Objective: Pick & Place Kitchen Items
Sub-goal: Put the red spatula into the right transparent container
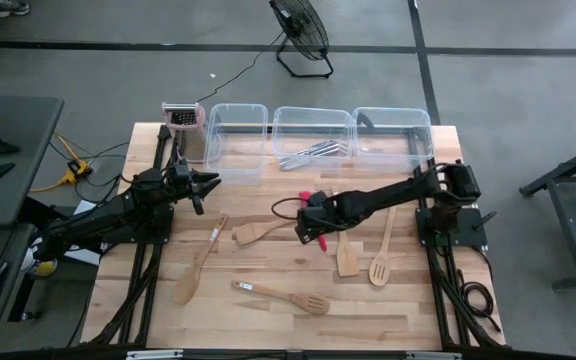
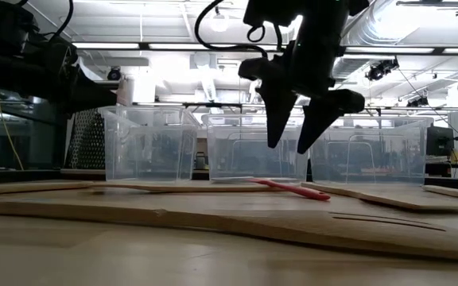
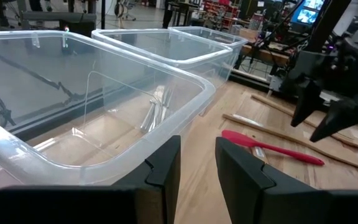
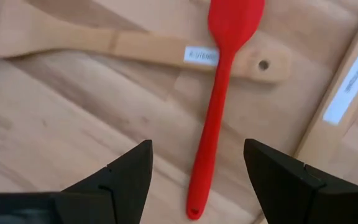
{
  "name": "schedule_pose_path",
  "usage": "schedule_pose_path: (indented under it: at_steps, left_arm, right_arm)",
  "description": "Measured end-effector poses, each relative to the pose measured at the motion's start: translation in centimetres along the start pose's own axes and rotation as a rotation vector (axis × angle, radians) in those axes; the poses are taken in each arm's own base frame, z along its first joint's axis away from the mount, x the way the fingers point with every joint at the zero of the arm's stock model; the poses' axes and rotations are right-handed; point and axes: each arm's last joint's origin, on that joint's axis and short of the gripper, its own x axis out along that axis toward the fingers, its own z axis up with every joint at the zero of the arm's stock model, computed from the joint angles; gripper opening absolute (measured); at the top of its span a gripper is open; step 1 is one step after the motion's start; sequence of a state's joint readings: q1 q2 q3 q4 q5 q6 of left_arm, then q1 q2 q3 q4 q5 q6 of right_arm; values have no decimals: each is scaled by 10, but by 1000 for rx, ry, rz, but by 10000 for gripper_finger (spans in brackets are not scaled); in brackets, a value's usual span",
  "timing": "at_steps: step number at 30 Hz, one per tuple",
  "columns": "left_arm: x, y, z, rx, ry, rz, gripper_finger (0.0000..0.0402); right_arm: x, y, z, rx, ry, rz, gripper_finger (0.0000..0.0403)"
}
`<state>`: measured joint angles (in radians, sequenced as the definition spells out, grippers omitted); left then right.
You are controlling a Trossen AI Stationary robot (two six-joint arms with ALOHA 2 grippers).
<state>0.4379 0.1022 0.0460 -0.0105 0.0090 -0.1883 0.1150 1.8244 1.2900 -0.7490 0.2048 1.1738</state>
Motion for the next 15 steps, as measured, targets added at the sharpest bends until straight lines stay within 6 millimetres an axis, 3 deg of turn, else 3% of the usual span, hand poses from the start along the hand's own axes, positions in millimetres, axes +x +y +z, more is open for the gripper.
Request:
schedule_pose_path:
  at_steps: [15]
  left_arm:
    - [0, 0, 0, 0, 0, 1, 101]
  right_arm:
    - [29, 3, -3, -46, 24, -48, 245]
